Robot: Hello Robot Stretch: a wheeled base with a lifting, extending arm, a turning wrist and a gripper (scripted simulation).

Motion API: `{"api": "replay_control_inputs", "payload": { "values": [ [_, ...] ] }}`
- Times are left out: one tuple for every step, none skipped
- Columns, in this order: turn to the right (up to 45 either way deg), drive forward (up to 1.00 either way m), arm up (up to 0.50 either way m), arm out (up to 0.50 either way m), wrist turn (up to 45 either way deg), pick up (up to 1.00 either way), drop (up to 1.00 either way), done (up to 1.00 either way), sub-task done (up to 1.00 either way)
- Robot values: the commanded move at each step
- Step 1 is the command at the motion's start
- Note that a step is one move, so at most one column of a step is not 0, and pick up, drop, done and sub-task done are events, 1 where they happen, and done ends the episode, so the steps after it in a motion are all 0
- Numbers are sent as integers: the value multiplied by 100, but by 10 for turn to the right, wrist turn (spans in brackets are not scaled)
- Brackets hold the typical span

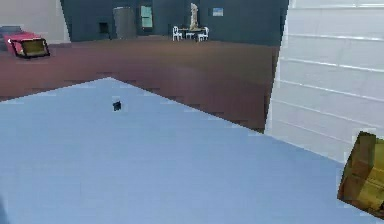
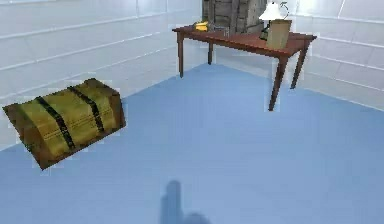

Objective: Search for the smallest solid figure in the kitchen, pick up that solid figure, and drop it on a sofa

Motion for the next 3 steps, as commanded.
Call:
{"api": "replay_control_inputs", "payload": {
  "values": [
    [0,100,0,0,0,0,0,0,0],
    [0,100,0,0,0,0,0,0,0],
    [0,100,0,0,0,0,0,0,0]
  ]
}}
